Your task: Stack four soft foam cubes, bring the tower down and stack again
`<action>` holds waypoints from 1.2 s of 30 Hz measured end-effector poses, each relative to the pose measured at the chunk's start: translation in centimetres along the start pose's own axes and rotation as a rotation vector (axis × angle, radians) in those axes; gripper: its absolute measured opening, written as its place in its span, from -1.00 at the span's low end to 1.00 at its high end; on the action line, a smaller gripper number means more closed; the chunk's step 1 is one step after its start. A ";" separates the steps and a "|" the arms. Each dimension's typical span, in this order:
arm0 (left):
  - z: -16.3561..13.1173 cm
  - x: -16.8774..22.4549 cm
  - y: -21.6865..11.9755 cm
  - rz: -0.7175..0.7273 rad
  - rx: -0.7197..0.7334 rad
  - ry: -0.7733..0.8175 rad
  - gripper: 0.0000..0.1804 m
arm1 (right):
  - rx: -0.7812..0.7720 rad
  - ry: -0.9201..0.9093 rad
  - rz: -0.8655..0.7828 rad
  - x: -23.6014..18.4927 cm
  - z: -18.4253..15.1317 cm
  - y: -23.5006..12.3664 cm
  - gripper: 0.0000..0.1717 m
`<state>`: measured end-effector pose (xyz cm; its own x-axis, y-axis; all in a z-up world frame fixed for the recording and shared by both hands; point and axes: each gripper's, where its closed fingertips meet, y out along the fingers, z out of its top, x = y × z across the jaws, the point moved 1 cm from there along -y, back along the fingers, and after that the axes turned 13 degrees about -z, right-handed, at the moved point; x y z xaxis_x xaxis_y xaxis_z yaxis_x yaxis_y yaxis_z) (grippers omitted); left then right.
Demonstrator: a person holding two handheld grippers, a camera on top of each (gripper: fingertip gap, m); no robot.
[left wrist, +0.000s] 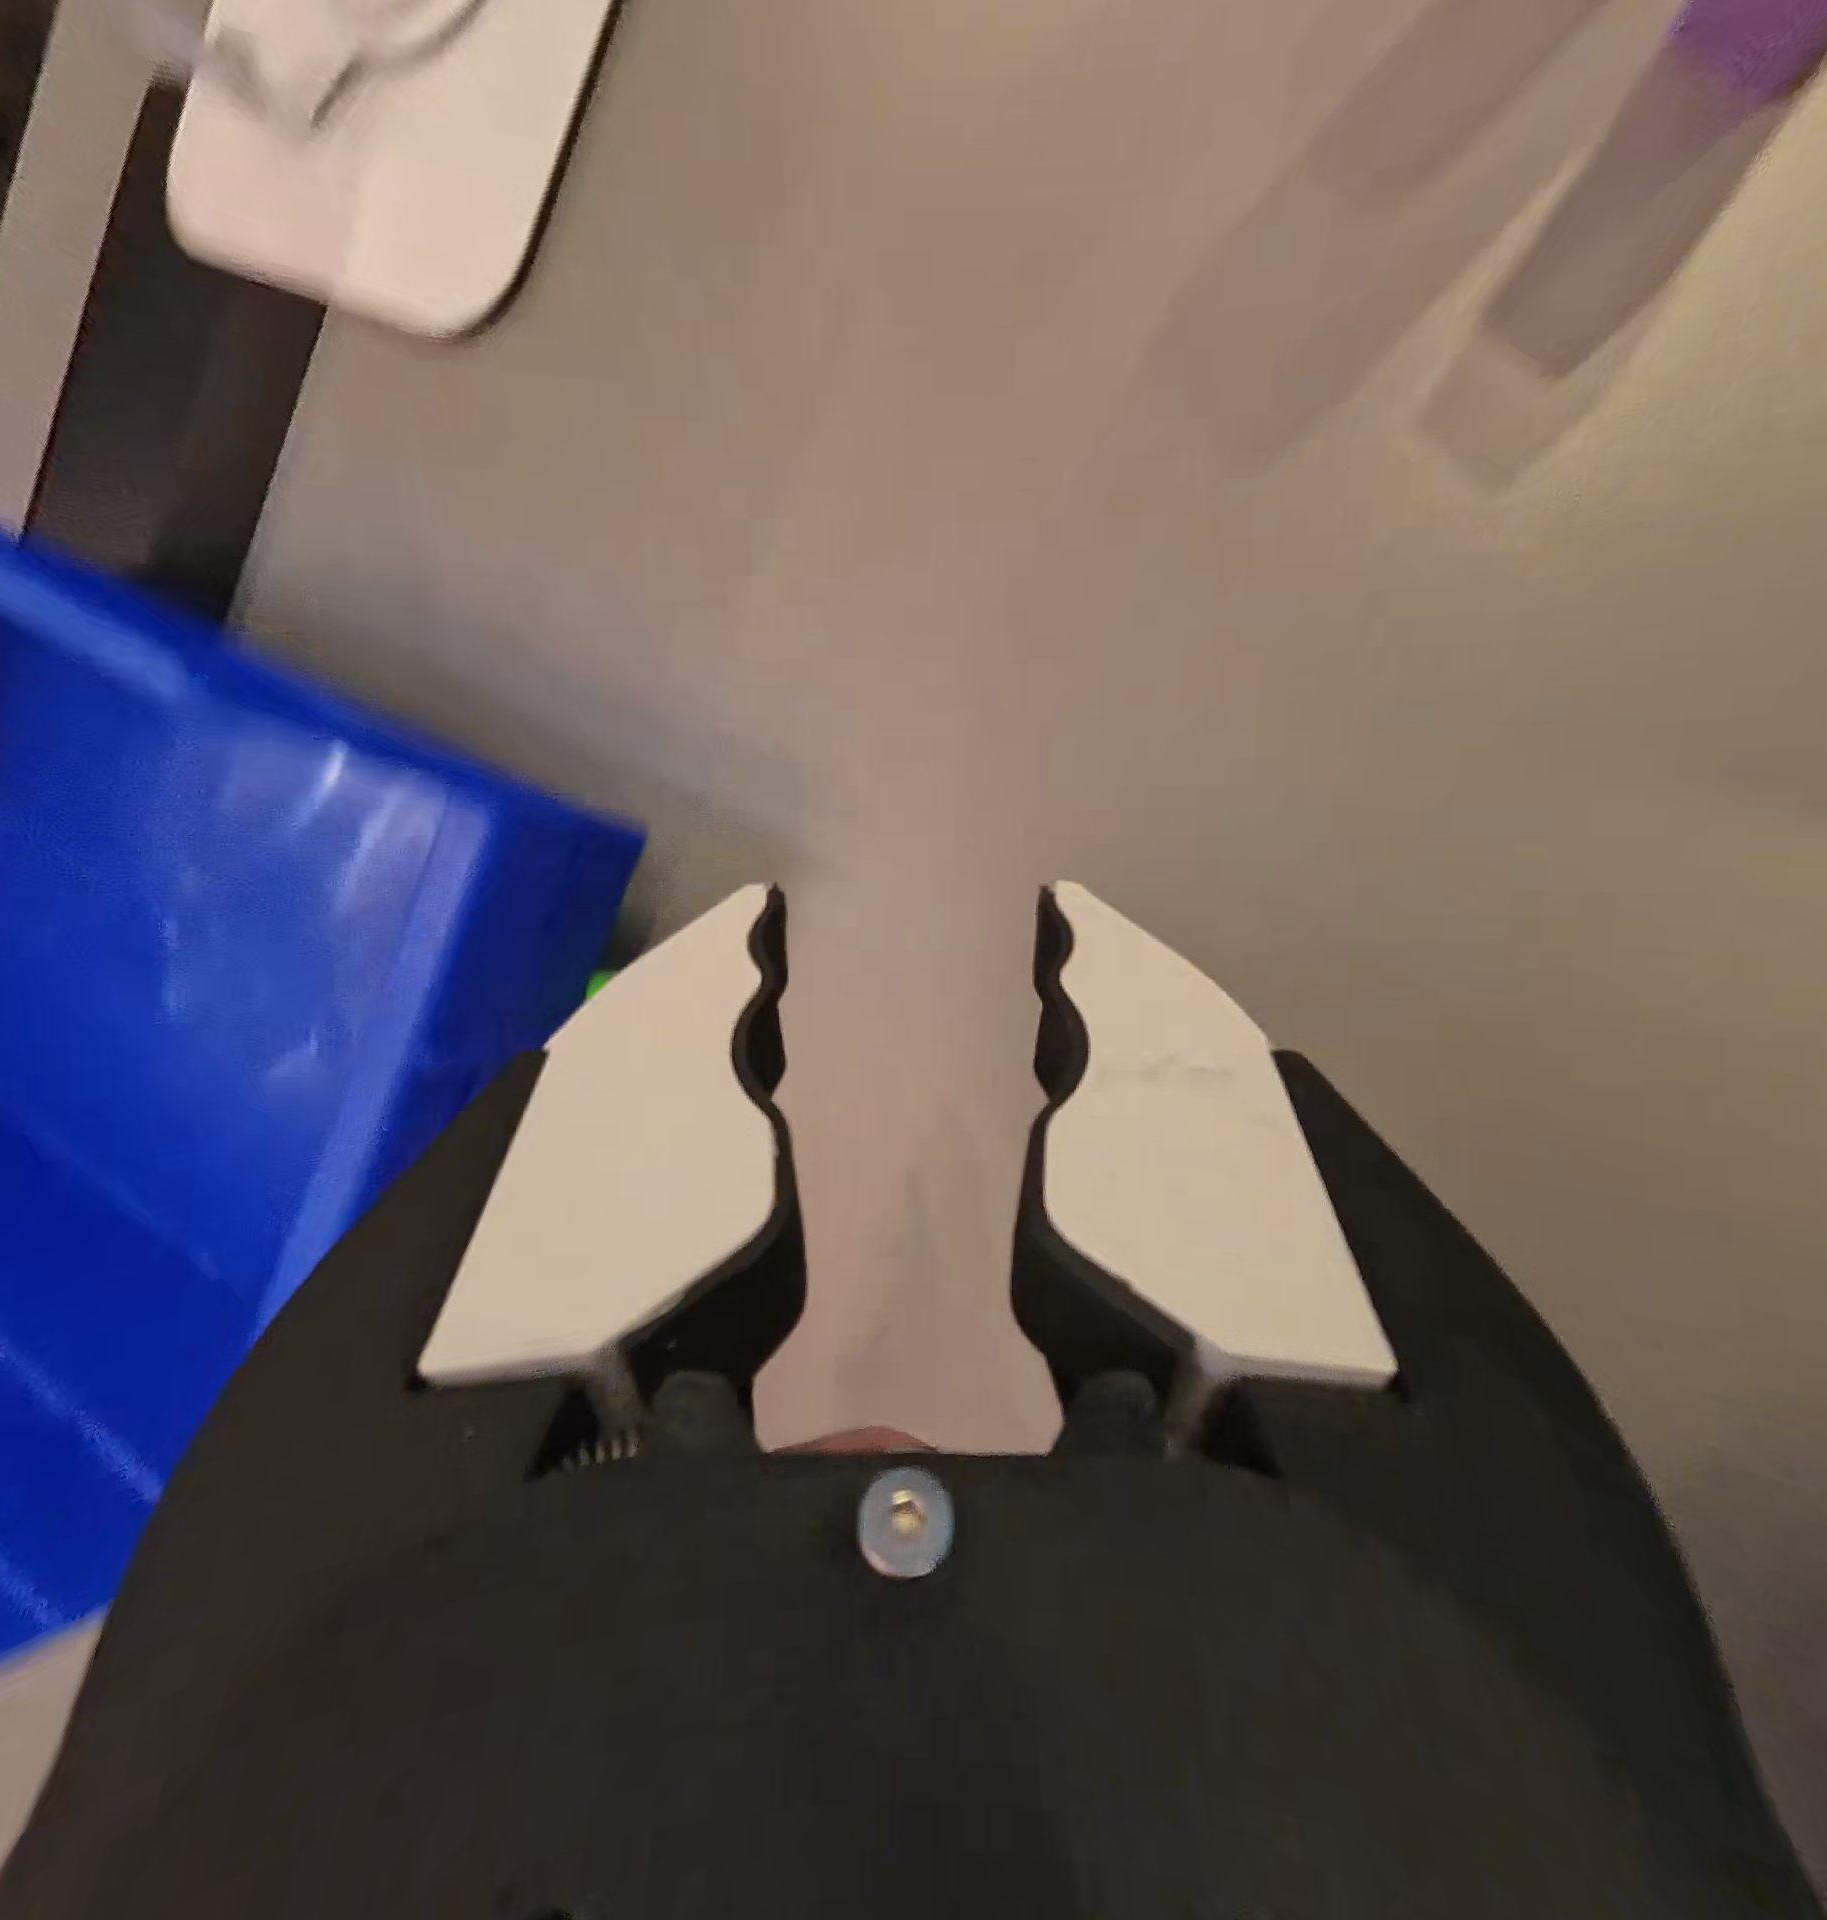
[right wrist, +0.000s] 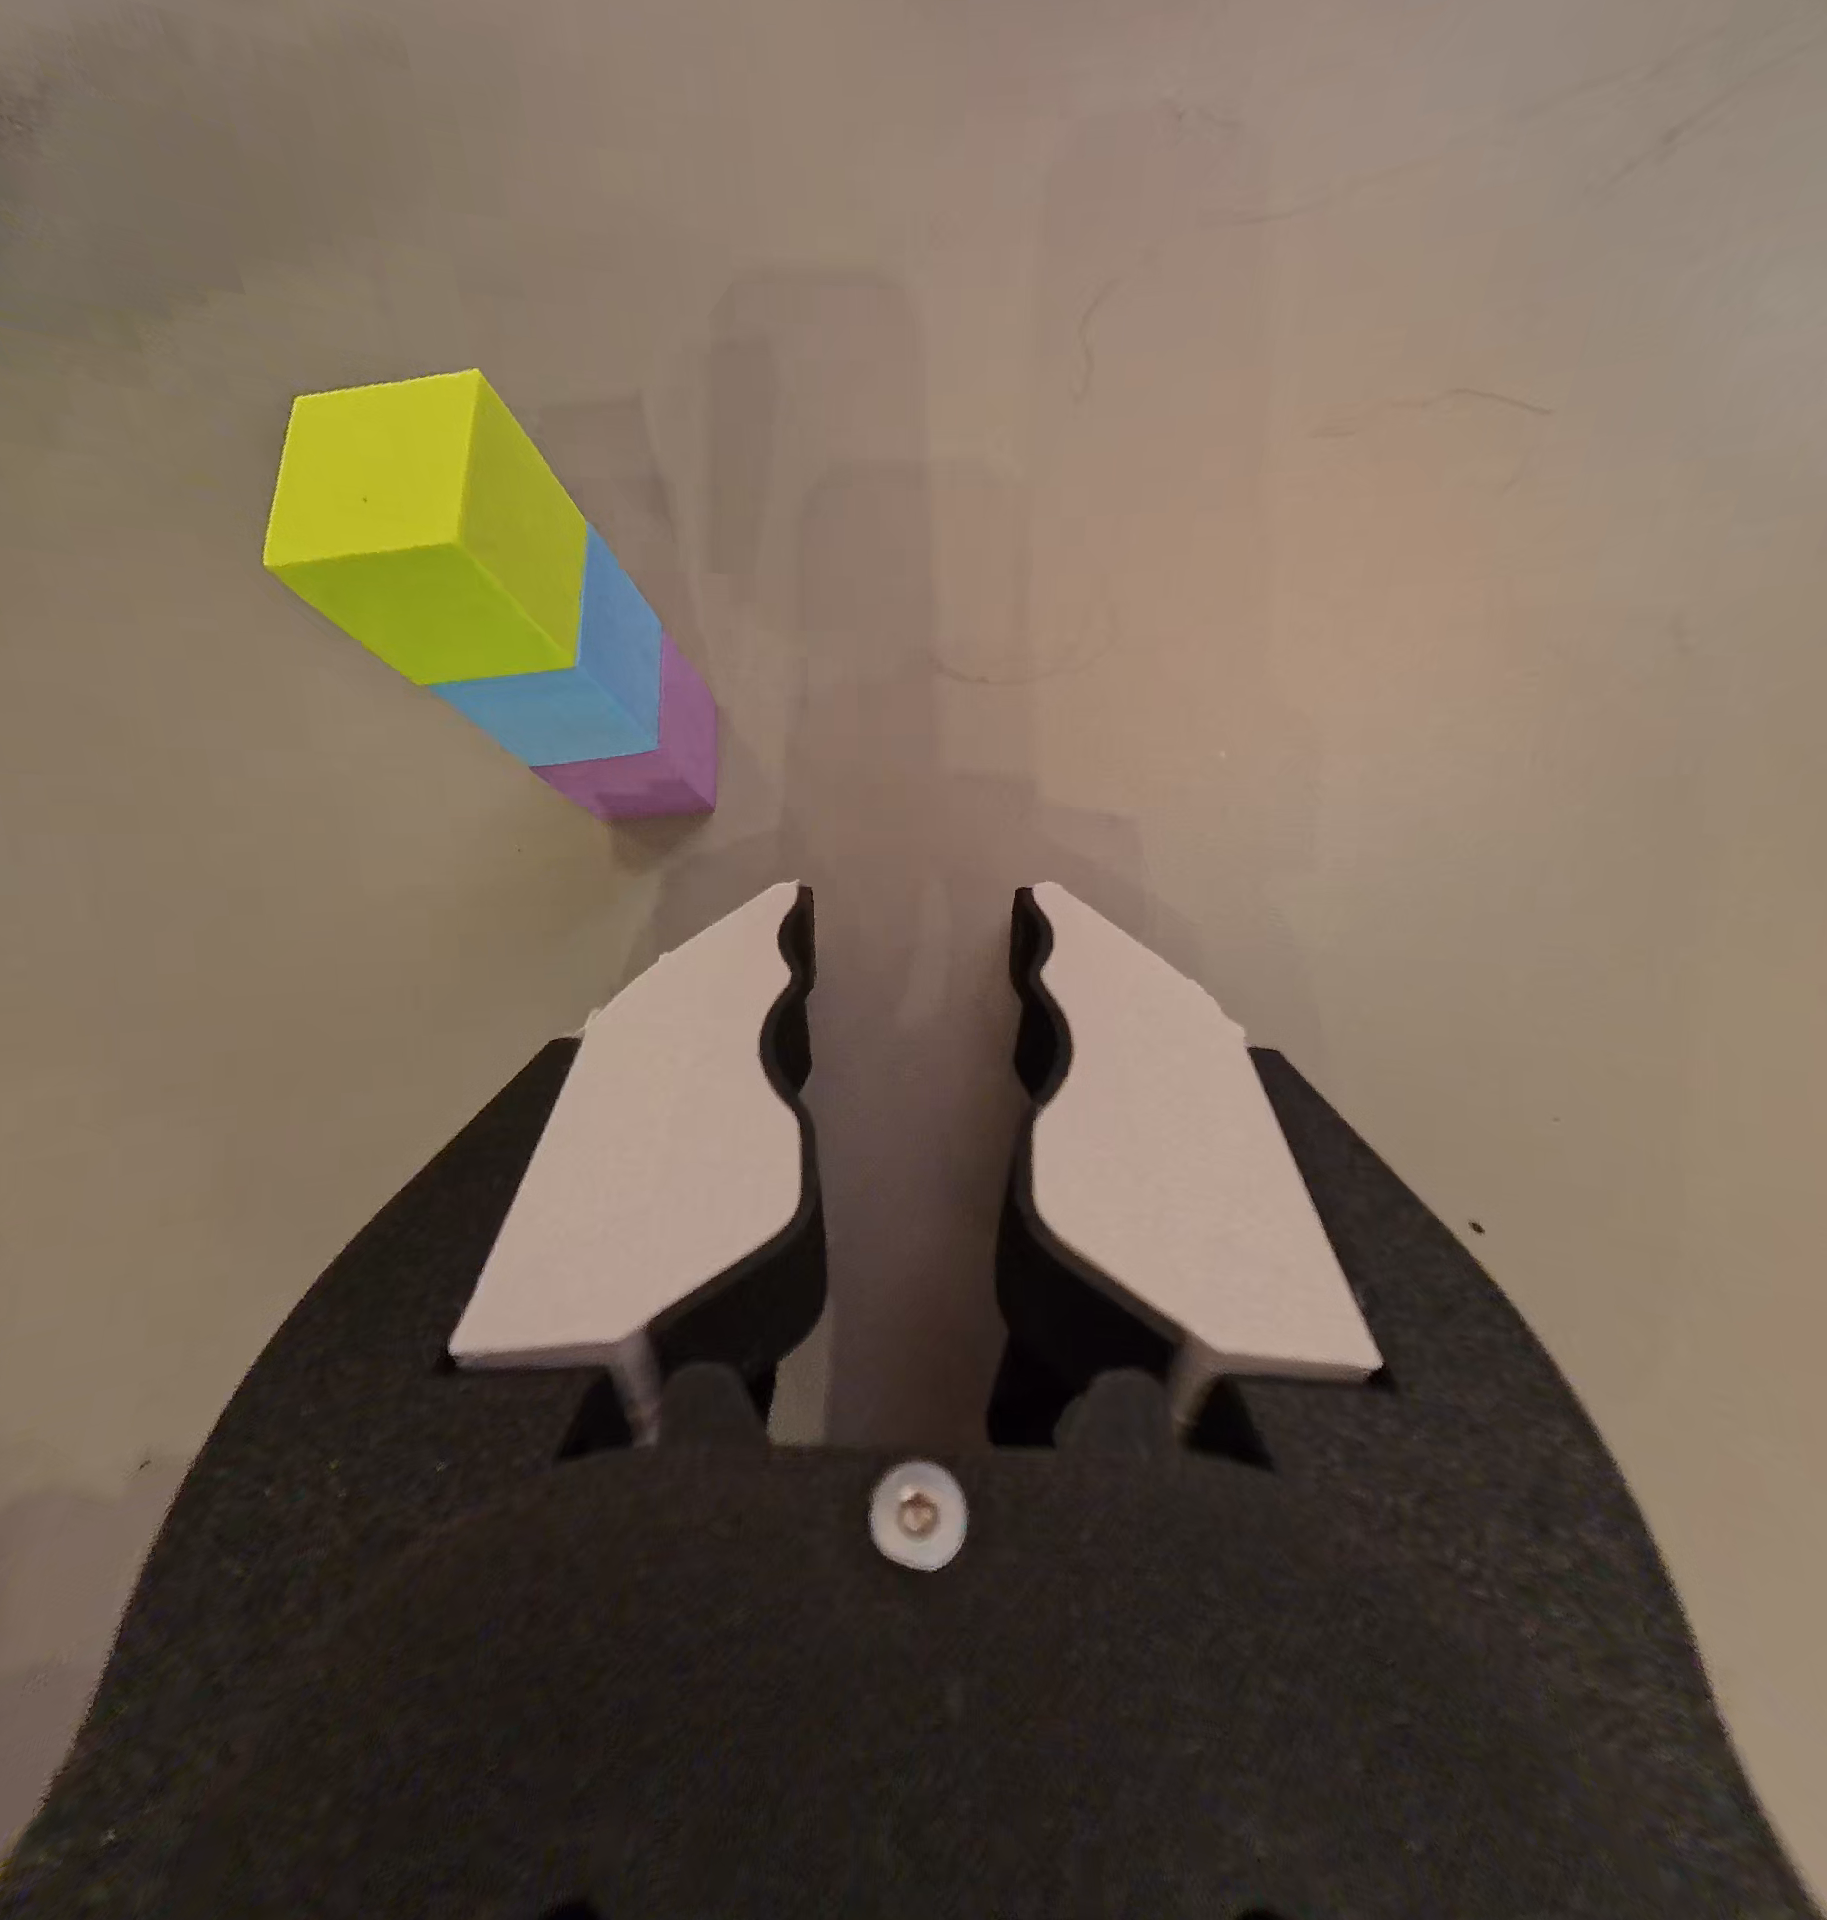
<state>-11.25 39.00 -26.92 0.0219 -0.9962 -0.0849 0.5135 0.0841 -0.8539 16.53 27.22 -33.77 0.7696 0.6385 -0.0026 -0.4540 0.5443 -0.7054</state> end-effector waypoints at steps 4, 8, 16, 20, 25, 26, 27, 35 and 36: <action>-5.5 -3.1 -0.6 0.112 -0.024 -0.145 -0.44 | -0.002 -0.003 -0.008 0.0 0.0 0.0 -0.58; -7.1 -6.3 0.7 0.197 0.049 -0.342 -0.36 | -0.004 -0.008 -0.017 0.0 0.0 0.1 -0.58; -7.4 -8.3 4.5 0.309 0.015 -0.586 -0.26 | -0.001 0.000 -0.008 0.0 0.0 0.1 -0.58; -6.9 -8.6 5.1 0.313 0.054 -0.659 -0.50 | 0.000 0.003 -0.001 0.0 0.0 0.0 -0.58; -6.2 -8.2 5.4 0.301 0.044 -0.620 -0.58 | 0.002 0.003 0.002 0.0 0.0 0.0 -0.58; -5.8 -7.7 5.6 0.279 0.048 -0.594 -0.58 | 0.002 0.003 0.003 0.0 0.0 0.0 -0.58; -5.6 -7.3 5.7 0.272 0.045 -0.566 -0.58 | 0.002 0.004 0.004 0.0 0.0 0.0 -0.58; 0.0 1.5 7.0 -0.030 0.138 -0.141 -0.59 | -0.008 -0.001 0.007 0.0 -0.3 -0.2 -0.55; 0.7 3.1 7.1 -0.086 0.139 -0.080 -0.58 | -0.018 -0.004 0.001 0.0 -0.5 -0.3 -0.54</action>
<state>-6.93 36.53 -32.88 0.0381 -0.9988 0.0307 0.6300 0.0002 -0.7766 16.91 26.78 -33.90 0.7673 0.6413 0.0000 -0.4462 0.5339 -0.7182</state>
